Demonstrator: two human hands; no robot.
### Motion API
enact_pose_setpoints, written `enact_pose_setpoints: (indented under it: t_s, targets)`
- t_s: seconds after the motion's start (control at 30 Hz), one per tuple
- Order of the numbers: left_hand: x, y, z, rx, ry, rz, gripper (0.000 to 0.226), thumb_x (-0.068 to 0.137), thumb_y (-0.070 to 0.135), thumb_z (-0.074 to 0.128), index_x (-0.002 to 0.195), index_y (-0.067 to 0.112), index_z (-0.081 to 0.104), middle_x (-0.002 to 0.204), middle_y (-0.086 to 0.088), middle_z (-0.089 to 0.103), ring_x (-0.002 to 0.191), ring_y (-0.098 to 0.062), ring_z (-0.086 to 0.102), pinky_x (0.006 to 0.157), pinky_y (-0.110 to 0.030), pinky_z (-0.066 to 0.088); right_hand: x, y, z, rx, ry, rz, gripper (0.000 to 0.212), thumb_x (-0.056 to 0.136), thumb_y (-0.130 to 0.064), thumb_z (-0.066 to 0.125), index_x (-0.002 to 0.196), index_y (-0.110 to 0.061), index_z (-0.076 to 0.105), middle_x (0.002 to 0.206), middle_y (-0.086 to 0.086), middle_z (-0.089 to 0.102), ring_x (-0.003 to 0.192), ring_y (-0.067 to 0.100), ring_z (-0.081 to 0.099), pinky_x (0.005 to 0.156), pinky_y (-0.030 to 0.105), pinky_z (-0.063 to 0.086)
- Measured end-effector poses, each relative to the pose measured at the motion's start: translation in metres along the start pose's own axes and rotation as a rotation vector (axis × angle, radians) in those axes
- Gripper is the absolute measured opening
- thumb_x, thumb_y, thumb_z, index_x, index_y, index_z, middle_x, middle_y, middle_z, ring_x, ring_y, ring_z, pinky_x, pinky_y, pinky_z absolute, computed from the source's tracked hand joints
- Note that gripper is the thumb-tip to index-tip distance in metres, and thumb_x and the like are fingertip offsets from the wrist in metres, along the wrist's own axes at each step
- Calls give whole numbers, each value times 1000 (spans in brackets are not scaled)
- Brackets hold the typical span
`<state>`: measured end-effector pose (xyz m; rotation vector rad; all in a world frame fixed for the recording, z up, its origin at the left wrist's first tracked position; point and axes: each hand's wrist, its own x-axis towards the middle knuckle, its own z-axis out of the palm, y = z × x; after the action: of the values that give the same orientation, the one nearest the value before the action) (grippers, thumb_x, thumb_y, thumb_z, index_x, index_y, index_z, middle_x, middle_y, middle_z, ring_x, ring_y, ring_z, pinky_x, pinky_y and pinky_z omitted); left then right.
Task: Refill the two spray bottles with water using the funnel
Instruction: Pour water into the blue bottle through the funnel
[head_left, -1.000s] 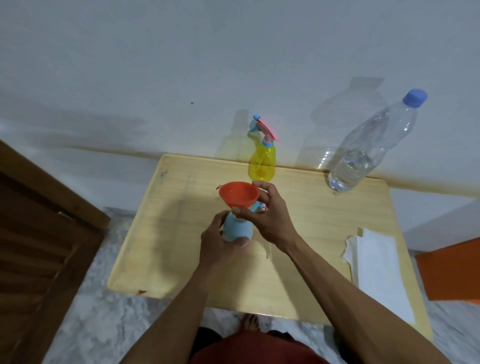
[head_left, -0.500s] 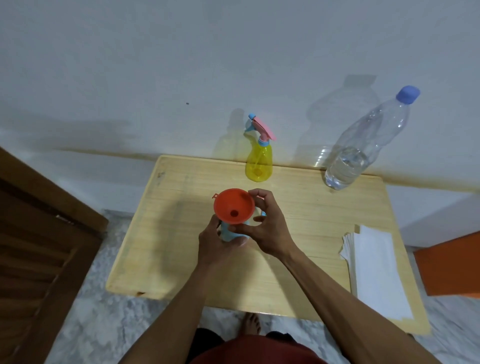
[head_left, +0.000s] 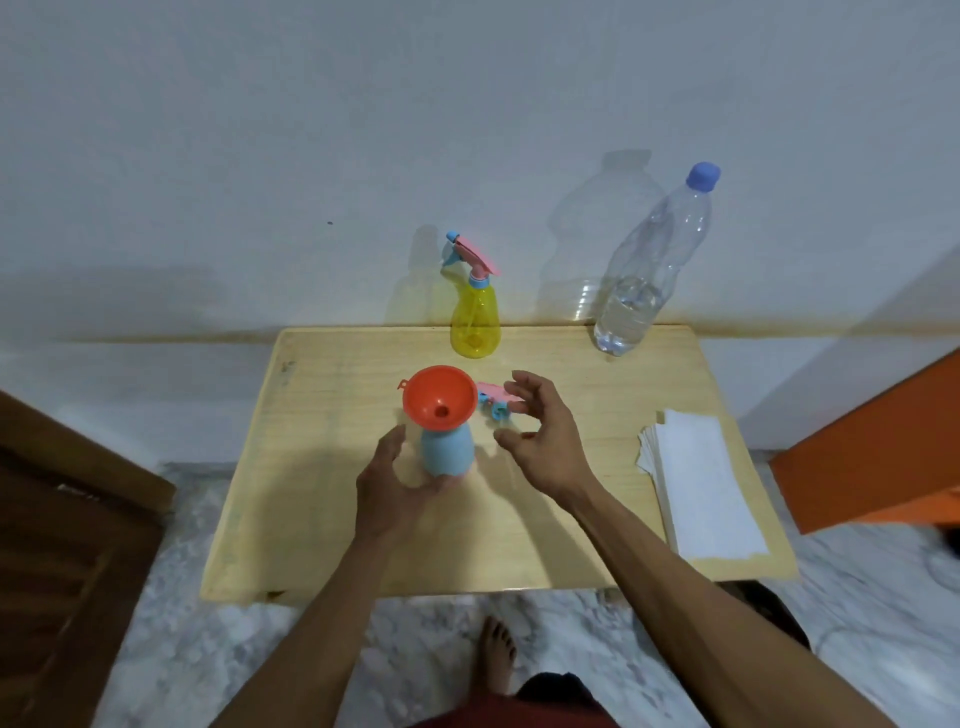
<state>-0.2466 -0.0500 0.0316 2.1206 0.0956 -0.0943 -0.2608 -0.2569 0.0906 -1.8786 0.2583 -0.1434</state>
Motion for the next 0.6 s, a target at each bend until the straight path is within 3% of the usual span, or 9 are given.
enact_pose_setpoints:
  t_s: [0.17, 0.33, 0.47, 0.6]
  targets:
    - [-38, -5, -11, -8, 27, -51, 70, 72, 17, 88, 133, 10, 54, 131, -10, 64, 124, -23, 58, 103, -39, 47, -35, -7, -23, 36, 140, 76, 53, 86, -3, 73, 132, -22, 56, 120, -10, 66, 103, 7, 65, 85, 24, 55]
    - [-73, 21, 1, -28, -41, -4, 52, 75, 15, 85, 122, 8, 62, 118, -9, 69, 114, -21, 63, 94, -31, 49, -62, -19, -48, 91, 304, 163, 37, 89, -4, 67, 122, -21, 63, 110, -5, 70, 83, 4, 64, 73, 18, 52]
    - [-84, 58, 21, -97, -156, 54, 40, 76, 13, 84, 112, 8, 66, 103, -1, 70, 98, -17, 68, 83, -26, 52, -72, -31, -78, 141, 325, 275, 27, 90, -20, 68, 117, -22, 66, 96, -7, 73, 85, 9, 70, 83, 38, 59]
    - [-75, 95, 49, -109, -241, 155, 37, 77, 17, 84, 109, 13, 65, 99, 7, 69, 93, -5, 67, 84, -27, 56, -64, -48, -120, 245, 331, 295, 17, 95, -22, 67, 110, -16, 69, 91, 0, 78, 78, 10, 76, 80, 35, 56]
